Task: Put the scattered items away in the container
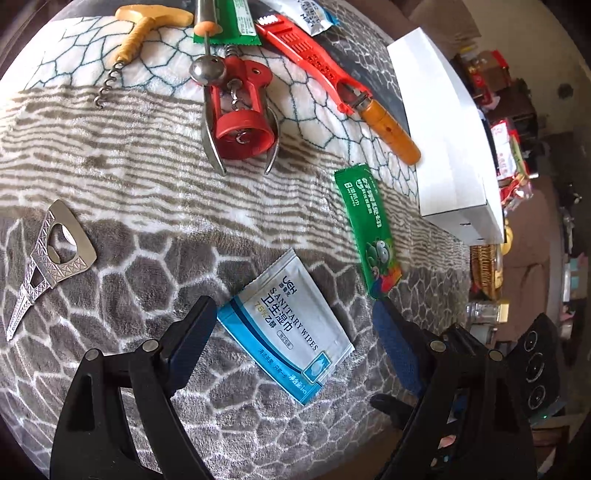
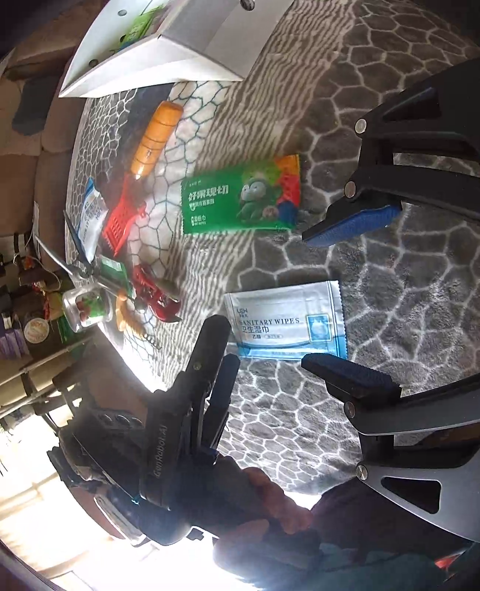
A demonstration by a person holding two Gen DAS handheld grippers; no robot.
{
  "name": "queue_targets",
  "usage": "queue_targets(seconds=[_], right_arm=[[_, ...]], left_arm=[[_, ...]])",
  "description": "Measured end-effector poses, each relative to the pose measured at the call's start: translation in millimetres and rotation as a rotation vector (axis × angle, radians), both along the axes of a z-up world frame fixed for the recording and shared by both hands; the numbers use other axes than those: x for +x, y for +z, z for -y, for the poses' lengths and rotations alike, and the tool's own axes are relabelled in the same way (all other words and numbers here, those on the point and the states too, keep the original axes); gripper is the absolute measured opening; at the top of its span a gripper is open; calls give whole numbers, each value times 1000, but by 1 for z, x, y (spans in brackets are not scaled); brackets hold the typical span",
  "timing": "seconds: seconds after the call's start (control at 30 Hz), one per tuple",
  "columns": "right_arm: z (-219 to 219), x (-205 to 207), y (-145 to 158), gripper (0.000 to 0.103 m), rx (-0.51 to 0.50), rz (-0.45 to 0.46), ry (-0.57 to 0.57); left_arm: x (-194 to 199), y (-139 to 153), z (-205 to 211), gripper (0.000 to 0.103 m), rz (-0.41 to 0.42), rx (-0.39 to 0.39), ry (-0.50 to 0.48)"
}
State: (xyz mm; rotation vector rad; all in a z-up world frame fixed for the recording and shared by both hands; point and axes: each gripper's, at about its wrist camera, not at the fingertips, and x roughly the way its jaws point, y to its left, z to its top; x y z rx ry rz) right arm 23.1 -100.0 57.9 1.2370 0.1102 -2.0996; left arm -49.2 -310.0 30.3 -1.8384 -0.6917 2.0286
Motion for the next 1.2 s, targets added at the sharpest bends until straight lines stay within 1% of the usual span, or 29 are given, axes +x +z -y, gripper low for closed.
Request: queue_targets(seconds=[0.1, 0.2, 0.23, 0.3, 0.37, 0.47, 0.53, 0.6, 0.67, 0.73, 0.83, 0.93, 1.03, 1.1, 1.2], right_arm=[[26, 0, -17, 67, 41, -22, 24], [43, -1, -33, 68, 68, -3, 52], [47, 0, -35, 70, 87, -21, 59], [54, 2, -39, 77, 153, -62, 62], [58, 4, -41, 81, 177, -82, 68], [61, 6, -45, 82, 207, -112, 84], [59, 5, -45, 79, 203, -115, 82], [54, 1, -42, 55, 188, -112, 71], [46, -5, -41, 54, 151, -81, 57], [40, -7, -38, 54, 136, -79, 39], [31, -5, -21, 54, 116, -104, 21], [9, -6, 12, 54, 80, -139, -19], [-29, -22, 55, 54, 46, -169, -97], [-62, -43, 80, 54, 21, -169, -164], [-114, -77, 108, 54, 12, -172, -264]], left_arm=[[-2, 5, 17, 85, -17, 12, 64], [-7, 4, 27, 85, -18, 17, 96], [-8, 2, 28, 85, -15, 14, 100], [-10, 1, 26, 85, -11, 11, 94], [-12, 2, 22, 85, -15, 18, 79], [-14, 6, 16, 85, -28, 30, 56], [-14, 7, 16, 85, -28, 34, 58], [-15, 6, 20, 85, -26, 37, 71], [-16, 6, 23, 85, -25, 41, 87], [-16, 7, 26, 85, -25, 47, 98], [-17, 7, 27, 85, -28, 75, 110], [-19, 9, 26, 85, -41, 81, 117], [-23, 13, 17, 85, -68, 84, 101], [-25, 17, 5, 85, -93, 77, 69], [-26, 23, -15, 85, -132, 76, 16]])
